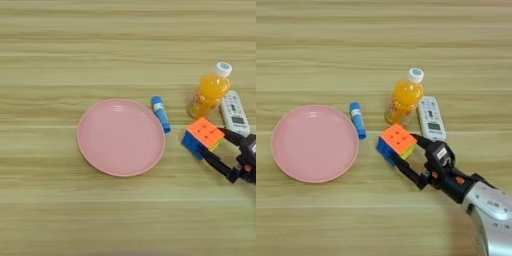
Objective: Move the objects on the table
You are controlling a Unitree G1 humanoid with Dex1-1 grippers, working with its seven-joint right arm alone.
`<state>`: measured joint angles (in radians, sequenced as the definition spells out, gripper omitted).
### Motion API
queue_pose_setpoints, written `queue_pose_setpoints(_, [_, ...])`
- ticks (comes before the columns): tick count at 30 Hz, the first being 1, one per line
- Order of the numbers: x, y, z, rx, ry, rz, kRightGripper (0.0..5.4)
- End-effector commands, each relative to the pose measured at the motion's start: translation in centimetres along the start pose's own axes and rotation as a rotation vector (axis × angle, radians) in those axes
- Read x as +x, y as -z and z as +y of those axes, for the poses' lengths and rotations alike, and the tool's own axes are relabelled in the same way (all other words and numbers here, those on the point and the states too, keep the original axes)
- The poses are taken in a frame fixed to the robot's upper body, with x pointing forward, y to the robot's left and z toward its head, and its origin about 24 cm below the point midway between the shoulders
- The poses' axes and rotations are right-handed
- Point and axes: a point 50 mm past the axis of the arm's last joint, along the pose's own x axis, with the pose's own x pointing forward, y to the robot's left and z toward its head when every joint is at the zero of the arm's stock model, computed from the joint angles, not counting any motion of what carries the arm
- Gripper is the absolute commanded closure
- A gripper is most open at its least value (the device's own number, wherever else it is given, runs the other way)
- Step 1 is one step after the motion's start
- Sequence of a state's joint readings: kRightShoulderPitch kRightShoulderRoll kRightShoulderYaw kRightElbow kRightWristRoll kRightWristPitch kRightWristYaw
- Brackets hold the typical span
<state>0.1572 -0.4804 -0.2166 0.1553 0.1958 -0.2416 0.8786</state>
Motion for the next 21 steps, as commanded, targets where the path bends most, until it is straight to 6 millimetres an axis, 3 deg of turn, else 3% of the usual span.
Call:
queue_pose_setpoints(1, [0.3,-1.7,-1.5,-0.105,0.025,-0.032,2.02])
queue_pose_setpoints(12, [0.7,-2.0,-1.7,-0.092,0.040,-0.054,0.79])
queue_pose_setpoints(21, [1.3,-4.3,-1.7,-0.057,0.058,-0.171,0.03])
